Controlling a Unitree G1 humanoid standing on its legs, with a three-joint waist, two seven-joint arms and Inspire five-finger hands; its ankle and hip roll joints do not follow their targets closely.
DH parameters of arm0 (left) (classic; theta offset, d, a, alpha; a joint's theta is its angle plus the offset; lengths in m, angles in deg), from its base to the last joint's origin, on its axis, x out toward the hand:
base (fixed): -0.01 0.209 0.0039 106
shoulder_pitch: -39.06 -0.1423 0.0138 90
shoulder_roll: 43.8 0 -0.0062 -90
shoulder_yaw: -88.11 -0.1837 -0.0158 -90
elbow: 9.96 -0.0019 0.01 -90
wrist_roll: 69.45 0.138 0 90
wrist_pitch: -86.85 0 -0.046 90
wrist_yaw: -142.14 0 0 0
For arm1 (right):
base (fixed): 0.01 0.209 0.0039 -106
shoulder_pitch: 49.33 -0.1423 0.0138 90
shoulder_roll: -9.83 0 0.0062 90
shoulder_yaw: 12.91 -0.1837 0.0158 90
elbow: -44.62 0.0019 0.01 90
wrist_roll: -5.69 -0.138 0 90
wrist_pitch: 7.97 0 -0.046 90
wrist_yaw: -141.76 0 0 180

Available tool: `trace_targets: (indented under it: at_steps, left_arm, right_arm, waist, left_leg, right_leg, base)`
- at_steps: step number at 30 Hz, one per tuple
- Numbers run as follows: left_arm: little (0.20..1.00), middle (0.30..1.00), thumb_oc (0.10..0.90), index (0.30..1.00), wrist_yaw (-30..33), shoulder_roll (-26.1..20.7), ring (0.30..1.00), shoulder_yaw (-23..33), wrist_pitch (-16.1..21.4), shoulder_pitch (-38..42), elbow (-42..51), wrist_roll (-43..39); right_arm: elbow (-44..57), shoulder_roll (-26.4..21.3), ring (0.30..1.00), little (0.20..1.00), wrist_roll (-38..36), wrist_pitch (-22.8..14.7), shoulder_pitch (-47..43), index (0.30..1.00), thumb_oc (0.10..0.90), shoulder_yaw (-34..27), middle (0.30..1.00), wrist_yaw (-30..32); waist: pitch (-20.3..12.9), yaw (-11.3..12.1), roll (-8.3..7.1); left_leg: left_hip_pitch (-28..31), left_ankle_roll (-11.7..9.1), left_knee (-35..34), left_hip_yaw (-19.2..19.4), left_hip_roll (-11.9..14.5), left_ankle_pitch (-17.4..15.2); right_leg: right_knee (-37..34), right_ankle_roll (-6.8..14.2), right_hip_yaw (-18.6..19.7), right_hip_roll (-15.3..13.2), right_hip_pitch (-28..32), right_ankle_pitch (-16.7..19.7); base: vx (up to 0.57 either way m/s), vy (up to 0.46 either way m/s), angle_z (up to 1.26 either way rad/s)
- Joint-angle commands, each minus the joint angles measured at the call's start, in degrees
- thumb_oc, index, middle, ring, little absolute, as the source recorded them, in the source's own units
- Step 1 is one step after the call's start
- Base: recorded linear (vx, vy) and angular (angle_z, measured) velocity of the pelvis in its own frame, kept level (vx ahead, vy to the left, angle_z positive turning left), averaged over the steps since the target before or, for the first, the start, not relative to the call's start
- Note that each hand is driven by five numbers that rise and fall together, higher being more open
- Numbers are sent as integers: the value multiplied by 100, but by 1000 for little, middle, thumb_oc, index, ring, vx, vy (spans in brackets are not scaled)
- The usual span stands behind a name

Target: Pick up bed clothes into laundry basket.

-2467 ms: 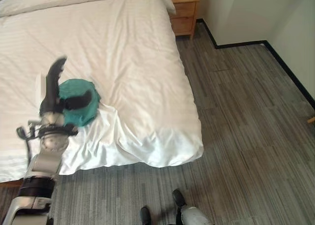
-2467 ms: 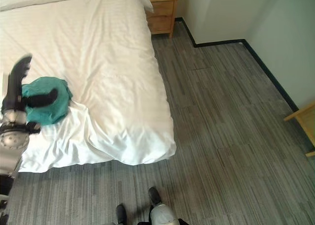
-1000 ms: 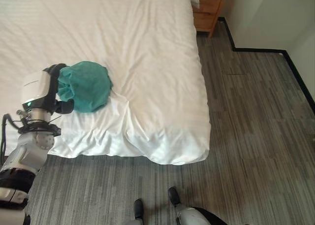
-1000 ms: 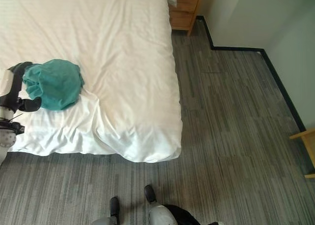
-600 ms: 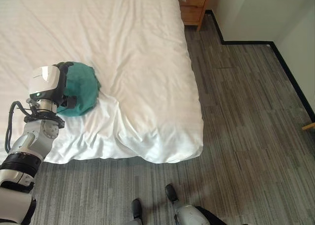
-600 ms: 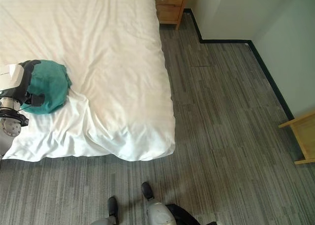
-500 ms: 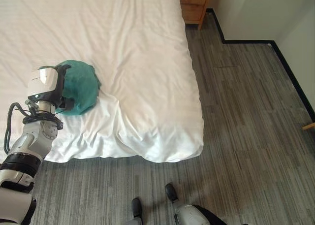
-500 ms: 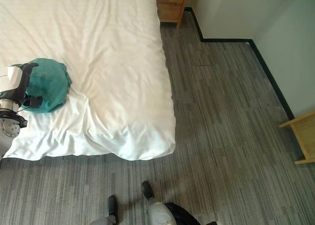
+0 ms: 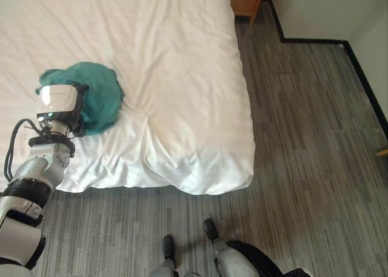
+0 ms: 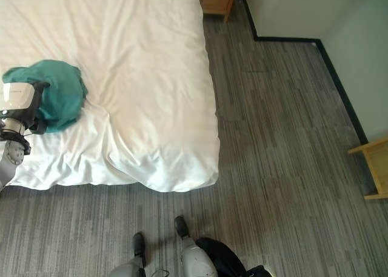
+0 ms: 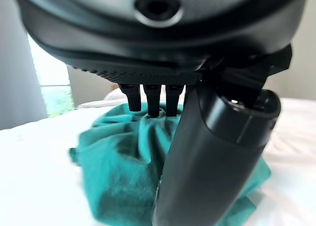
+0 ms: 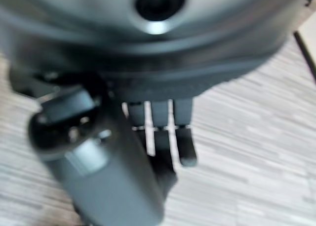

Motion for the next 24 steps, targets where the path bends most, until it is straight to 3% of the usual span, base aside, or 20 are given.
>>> trace_targets:
  at_steps: [1, 2, 10, 15, 22, 24]
  left_arm:
    - [533, 533, 555, 533, 272, -214, 533, -232, -205, 1267, -644, 402]
    - [300, 300, 400, 300, 235, -138, 300, -358, -212, 1355, -896, 440]
    - [300, 300, 400, 300, 255, 62, 300, -525, -180, 1851, -786, 318]
    - [300, 300, 400, 300, 530, -224, 300, -395, -32, 2375, 242, -99]
    - [300, 300, 400, 300, 1240, -773, 300, 651, 350, 2164, 2062, -845]
    - [300, 300, 400, 300, 1585, -915, 300, 1647, 469, 1257, 3018, -936]
  right_arm:
    - [-441, -170, 300, 300, -176, 130, 292, 300, 400, 252, 300, 157]
    - [-465, -169, 300, 300, -200, 128, 307, 300, 400, 272, 300, 155]
    - [-592, -204, 300, 300, -286, 189, 452, 300, 400, 127, 300, 150]
    - [-486, -114, 300, 300, -440, 177, 465, 300, 400, 24, 300, 99]
    - [-242, 60, 300, 300, -569, 137, 572, 300, 400, -74, 300, 50]
    - [399, 105, 300, 300, -638, -28, 641, 300, 400, -333, 300, 184]
  waist:
    - [-441, -200, -67]
    - [-446, -229, -70]
    - [-331, -253, -87]
    - [-416, -257, -127]
    - [-653, -280, -294]
    - [-713, -374, -429]
  left_leg:
    - [-207, -149, 10, 456, -8, -229]
    - [-220, -147, 10, 480, -3, -233]
    - [122, -98, 10, 514, -58, -307]
    - [348, -82, 10, 500, -114, -364]
    - [511, -68, 10, 507, -129, -416]
    - [569, -57, 10, 629, -105, -443]
  right_leg:
    - [26, 518, -14, -38, 49, -513]
    - [22, 523, -3, -28, 22, -502]
    - [36, 528, -12, -56, 315, -543]
    - [66, 557, -50, -138, 525, -556]
    - [90, 583, -21, -176, 664, -549]
    - [112, 649, 95, -131, 639, -473]
  base:
    - [-38, 12, -19]
    - [-24, 25, -13]
    - [-8, 42, -9]
    - [-18, 47, 3]
    - [-8, 30, -1]
    - [-43, 41, -8]
